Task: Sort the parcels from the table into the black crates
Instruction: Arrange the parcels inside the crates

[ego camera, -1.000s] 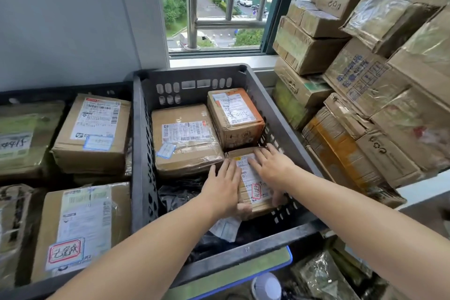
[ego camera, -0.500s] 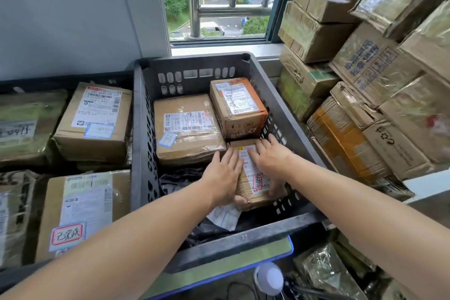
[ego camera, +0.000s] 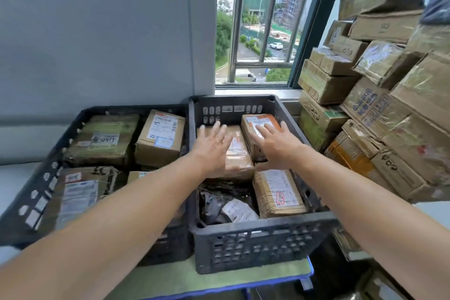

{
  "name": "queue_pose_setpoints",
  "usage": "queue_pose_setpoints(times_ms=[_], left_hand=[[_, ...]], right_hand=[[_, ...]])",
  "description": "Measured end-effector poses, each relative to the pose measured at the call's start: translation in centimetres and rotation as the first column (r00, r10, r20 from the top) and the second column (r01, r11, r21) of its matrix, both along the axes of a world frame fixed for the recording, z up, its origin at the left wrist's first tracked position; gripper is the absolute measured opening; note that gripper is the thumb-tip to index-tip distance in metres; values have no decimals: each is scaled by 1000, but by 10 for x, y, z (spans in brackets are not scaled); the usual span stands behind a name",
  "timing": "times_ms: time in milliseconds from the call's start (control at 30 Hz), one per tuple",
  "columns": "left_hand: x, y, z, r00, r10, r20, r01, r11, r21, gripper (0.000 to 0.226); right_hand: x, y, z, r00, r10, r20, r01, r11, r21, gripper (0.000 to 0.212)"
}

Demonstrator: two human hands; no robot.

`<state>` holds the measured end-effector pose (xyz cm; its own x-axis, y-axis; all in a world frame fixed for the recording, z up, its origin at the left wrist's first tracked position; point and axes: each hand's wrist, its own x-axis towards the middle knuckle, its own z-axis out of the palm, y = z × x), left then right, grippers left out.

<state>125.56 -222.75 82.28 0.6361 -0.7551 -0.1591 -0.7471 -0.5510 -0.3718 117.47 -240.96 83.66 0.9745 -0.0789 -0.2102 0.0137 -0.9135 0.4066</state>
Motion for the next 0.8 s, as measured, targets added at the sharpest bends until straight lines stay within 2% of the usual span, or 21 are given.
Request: queue_pose_setpoints(times_ms=[267,433,567,733,800], left_hand=[[28,178,42,975,209,72,-195,966,-171,102],[27,332,56,940,329,93,-303,928,-216,100],[25,452,67,914,399,79,-366,891,-268,98],[24,586,58,849,527,31,-493,812,-313,96],[26,633,51,802,597,18,-553,754,-356,97]], right_hand=[[37,161,55,984,101,143,-102,995,-3,109],[57,309,62,955,216,205,-222,975,7,106],[78,432,57,913,316,259,-346,935,76,103],[110,564,43,876,399,271,-436,896,90,104],[125,608,36,873,392,290,-447,881,154,107]])
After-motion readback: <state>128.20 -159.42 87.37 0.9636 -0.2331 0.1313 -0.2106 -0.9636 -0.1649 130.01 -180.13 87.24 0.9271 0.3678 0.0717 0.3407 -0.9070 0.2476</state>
